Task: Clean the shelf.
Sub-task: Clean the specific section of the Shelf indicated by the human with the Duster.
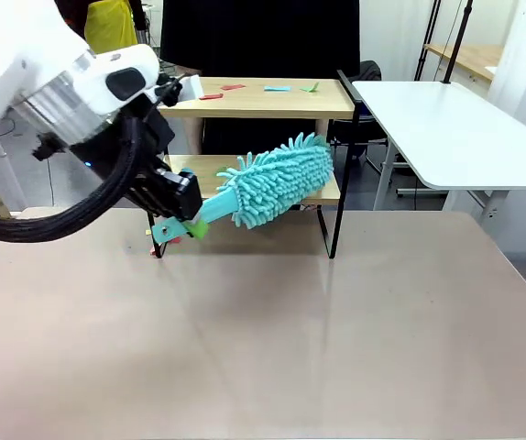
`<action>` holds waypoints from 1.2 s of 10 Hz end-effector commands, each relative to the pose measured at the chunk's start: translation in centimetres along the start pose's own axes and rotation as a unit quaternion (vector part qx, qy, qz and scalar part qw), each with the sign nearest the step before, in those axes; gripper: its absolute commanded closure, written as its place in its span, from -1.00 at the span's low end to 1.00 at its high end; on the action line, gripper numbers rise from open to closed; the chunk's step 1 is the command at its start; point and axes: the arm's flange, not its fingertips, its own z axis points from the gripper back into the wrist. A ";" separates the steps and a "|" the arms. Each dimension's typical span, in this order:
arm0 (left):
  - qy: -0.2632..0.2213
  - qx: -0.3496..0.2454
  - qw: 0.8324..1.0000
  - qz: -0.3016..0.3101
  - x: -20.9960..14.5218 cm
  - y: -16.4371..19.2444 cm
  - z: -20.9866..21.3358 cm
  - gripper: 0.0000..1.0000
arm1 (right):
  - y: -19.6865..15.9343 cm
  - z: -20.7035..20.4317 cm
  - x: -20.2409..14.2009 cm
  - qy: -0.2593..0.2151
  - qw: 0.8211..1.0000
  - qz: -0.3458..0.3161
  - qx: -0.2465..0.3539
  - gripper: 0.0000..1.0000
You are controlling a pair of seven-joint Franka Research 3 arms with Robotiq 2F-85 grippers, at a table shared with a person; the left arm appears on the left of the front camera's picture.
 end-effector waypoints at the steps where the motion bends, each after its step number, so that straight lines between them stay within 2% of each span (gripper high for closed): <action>1: -0.024 0.025 0.999 0.007 1.6 -1.0 -1.9 0.74 | 0.0 -0.1 0.3 -0.002 1.000 0.003 0.000 -1.00; 4: -0.034 0.084 0.996 0.026 4.4 -2.4 -4.1 0.74 | 0.0 -0.1 0.3 -0.002 1.000 0.003 0.000 -1.00; 7: -0.040 0.095 0.990 0.091 6.9 -2.9 -6.4 0.74 | 0.0 -0.1 0.3 -0.002 1.000 0.003 0.000 -1.00; 9: -0.045 0.112 0.987 0.109 9.0 -3.7 -7.8 0.74 | 0.0 -0.1 0.3 -0.002 1.000 0.003 0.000 -1.00; 12: -0.076 0.138 0.979 0.126 12.2 -5.0 -9.1 0.74 | 0.0 -0.1 0.3 -0.002 1.000 0.003 0.000 -1.00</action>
